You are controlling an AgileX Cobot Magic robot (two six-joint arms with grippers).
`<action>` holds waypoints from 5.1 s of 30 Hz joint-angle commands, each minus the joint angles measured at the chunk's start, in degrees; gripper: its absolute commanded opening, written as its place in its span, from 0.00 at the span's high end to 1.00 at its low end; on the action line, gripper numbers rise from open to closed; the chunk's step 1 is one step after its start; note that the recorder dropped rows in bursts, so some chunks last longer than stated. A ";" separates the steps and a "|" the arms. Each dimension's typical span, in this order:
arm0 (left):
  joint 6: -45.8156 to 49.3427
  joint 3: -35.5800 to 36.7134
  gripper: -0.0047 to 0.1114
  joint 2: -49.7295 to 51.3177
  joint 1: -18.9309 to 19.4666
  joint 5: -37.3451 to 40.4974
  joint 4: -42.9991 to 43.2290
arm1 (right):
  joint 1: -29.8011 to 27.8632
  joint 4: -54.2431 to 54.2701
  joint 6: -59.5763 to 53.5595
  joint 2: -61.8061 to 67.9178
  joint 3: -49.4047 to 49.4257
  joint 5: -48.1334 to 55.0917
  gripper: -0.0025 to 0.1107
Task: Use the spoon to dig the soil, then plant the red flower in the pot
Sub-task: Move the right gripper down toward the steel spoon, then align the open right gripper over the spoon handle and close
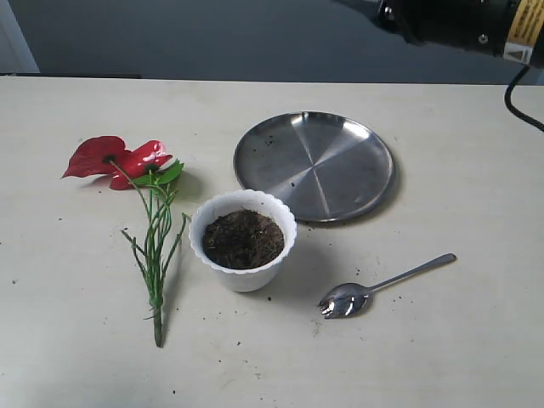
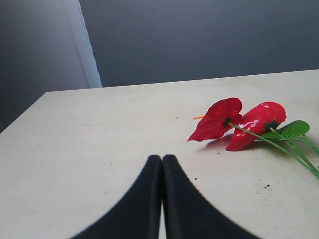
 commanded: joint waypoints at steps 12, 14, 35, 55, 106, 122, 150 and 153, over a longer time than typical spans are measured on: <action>-0.22 -0.21 0.96 -0.30 -0.41 -0.08 -0.44 | 13.25 -1.56 -30.88 0.69 -9.01 59.95 0.98; -0.22 -0.21 0.96 -0.30 -0.41 -0.19 -0.44 | 15.23 1.17 -34.36 0.82 -10.12 69.45 0.98; -0.22 -0.21 0.96 -0.30 -0.41 -0.19 -0.44 | 16.46 51.17 -99.82 14.80 -2.33 83.45 0.97; -0.22 -0.21 0.96 -0.30 -0.41 -0.08 -0.44 | 16.46 45.41 -107.84 28.71 -2.33 81.20 0.63; -0.22 -0.21 0.96 -0.30 -0.41 -0.08 -0.44 | 16.58 48.16 -101.95 27.81 -2.33 79.30 0.98; -0.22 -0.21 0.96 -0.30 -0.41 -0.08 -0.44 | 16.58 64.43 -117.92 25.33 -2.33 75.01 0.83; -0.22 -0.21 0.96 -0.30 -0.41 -0.08 -0.44 | 16.58 63.72 -123.30 36.30 -2.33 72.18 0.98; -0.22 -0.21 0.96 -0.30 -0.41 -0.08 -0.44 | 16.58 63.72 -123.30 36.71 -2.33 73.09 0.98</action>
